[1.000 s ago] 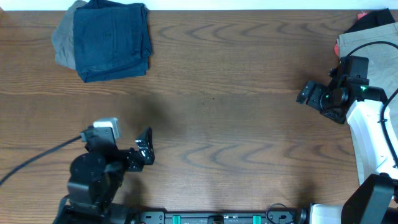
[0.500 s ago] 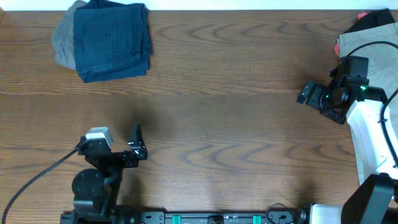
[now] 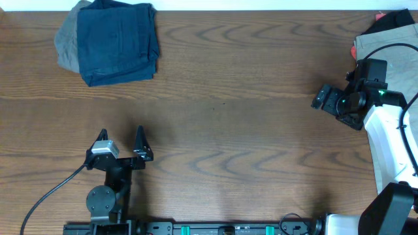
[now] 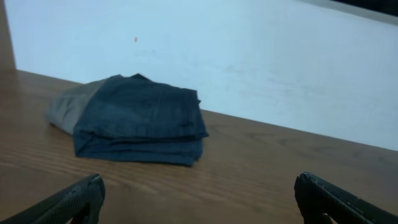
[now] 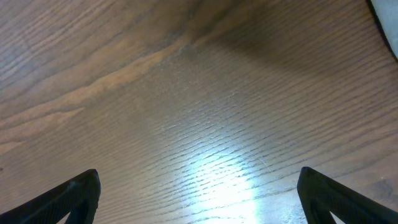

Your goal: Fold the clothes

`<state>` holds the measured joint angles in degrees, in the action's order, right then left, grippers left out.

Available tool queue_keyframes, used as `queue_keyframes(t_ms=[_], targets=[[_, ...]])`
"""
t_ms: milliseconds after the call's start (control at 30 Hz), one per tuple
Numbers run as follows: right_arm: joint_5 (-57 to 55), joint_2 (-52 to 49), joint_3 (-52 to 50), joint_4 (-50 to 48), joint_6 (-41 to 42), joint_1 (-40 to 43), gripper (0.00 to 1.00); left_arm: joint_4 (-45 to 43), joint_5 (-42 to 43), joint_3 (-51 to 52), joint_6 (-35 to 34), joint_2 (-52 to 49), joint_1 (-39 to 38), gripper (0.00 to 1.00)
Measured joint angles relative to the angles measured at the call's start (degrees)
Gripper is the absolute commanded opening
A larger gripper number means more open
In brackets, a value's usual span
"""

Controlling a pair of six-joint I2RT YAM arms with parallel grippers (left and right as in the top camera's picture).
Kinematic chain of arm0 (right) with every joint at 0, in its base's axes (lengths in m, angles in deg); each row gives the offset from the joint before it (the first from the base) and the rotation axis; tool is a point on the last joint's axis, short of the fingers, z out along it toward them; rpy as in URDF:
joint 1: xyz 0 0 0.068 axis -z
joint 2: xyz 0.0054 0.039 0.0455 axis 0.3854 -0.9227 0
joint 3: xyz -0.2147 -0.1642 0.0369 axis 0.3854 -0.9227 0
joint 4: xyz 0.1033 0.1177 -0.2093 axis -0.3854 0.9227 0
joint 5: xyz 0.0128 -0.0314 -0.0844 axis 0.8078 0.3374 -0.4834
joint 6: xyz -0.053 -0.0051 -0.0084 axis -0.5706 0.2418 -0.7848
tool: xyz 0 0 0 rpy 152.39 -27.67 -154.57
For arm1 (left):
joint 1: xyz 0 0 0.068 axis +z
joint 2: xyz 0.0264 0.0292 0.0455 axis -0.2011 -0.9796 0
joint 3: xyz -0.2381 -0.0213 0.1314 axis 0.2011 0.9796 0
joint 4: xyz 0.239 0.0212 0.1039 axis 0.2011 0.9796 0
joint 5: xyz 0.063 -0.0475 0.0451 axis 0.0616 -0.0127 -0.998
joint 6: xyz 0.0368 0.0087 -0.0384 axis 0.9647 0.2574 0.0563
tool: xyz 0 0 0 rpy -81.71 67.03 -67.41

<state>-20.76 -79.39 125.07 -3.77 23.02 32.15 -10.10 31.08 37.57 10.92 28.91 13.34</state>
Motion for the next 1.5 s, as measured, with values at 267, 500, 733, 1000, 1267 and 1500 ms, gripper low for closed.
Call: queue_keyframes(t_ms=[267,500,733,1000,1267,1500], targets=[[0.0,0.0,0.0,0.0,0.0,0.0,0.99,-2.27,0.63,2.47,4.02,0.24,1.92,0.98],[0.0,0.0,0.0,0.0,0.0,0.0,0.99,2.89,1.07,2.47,9.35,0.37,1.92,0.98],[0.0,0.0,0.0,0.0,0.0,0.0,0.99,4.22,0.79,2.01,10.71,0.33,1.92,0.98],[0.0,0.0,0.0,0.0,0.0,0.0,0.99,4.24,0.79,1.99,10.75,0.33,1.92,0.98],[0.0,0.0,0.0,0.0,0.0,0.0,0.99,4.24,0.81,1.99,11.13,0.33,1.92,0.98],[0.0,0.0,0.0,0.0,0.0,0.0,0.99,4.26,0.81,1.99,11.41,0.33,1.92,0.98]])
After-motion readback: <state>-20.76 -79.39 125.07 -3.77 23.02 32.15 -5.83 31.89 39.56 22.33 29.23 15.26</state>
